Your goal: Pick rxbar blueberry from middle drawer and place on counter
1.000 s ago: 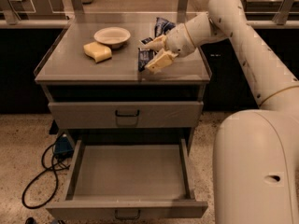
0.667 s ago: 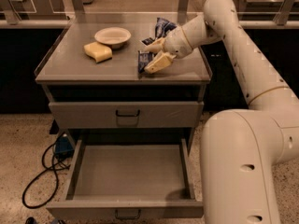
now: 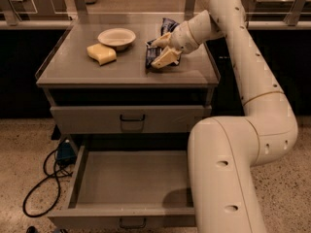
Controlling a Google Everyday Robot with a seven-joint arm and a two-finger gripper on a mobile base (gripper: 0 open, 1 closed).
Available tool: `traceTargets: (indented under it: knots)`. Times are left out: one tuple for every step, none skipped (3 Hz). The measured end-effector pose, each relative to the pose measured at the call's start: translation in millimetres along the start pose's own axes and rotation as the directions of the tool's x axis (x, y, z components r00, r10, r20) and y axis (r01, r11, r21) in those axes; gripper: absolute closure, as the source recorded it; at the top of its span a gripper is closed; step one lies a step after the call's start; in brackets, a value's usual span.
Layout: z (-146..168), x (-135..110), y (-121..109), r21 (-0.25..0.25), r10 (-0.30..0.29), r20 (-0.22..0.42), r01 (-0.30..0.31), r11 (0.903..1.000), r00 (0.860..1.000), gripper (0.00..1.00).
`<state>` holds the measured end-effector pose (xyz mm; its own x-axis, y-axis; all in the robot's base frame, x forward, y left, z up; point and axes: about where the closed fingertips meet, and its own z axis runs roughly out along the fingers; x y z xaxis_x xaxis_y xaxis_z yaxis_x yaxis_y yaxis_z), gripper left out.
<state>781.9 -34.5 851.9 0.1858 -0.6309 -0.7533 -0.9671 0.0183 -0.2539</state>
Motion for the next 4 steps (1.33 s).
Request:
traceTargets:
  knots:
    - [3,13,-2,0.003,0.018,-0.005,-0.018,0.9998,1.000,1.00]
    - [10,29,9,-0.047,0.050,-0.005,-0.050,0.9977,0.999,1.00]
    - [8,25,9,-0.046,0.050,-0.005,-0.050,0.9977,0.999,1.00]
    - [8,25,9,-0.046,0.050,-0.005,-0.050,0.9977,0.999,0.82]
